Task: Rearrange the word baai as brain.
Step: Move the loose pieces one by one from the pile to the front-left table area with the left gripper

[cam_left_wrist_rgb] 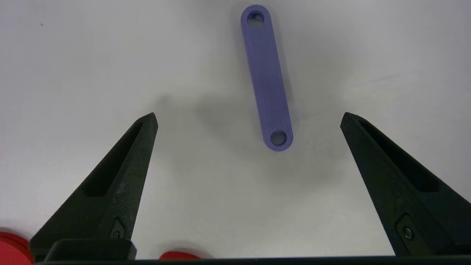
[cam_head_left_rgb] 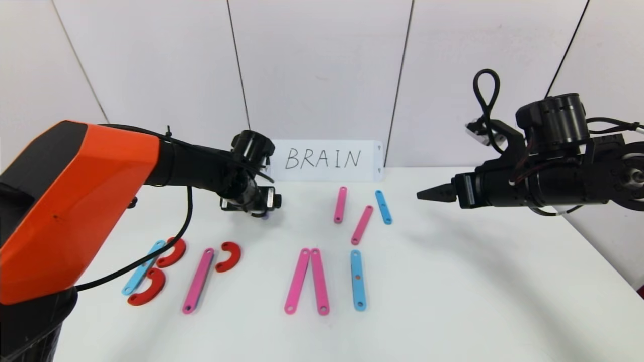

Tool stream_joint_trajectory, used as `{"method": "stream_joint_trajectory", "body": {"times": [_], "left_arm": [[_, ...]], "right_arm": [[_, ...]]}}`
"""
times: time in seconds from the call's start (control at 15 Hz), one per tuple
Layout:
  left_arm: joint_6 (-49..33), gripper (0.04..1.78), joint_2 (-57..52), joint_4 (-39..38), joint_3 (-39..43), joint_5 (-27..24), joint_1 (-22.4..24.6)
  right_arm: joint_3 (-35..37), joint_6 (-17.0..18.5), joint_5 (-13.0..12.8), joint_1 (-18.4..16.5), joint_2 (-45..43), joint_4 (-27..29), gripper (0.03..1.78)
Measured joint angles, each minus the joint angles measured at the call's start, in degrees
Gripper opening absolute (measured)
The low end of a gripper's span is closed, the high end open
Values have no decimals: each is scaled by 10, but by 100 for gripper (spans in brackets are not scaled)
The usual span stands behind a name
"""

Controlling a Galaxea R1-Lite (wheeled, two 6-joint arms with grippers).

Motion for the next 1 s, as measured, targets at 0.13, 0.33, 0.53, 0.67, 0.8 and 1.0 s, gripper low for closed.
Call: {"method": "stream_joint_trajectory", "body": {"times": [0.13,0.33,0.53,0.67,0.8,1.0], "left_arm": [[-5,174,20,0,-20,20,1],[-21,170,42,0,-43,33,1],[-25,144,51,0,-49,32,1],[-26,114,53,0,-52,31,1],[-34,76,55,0,-53,30,2],[-36,32,56,1,-53,27,2]], "right_arm": [[0,0,0,0,0,0,174],[1,0,0,0,1,0,174],[1,0,0,0,1,0,174],[1,-1,0,0,1,0,174],[1,-1,0,0,1,0,174],[1,0,0,0,1,0,174]]}}
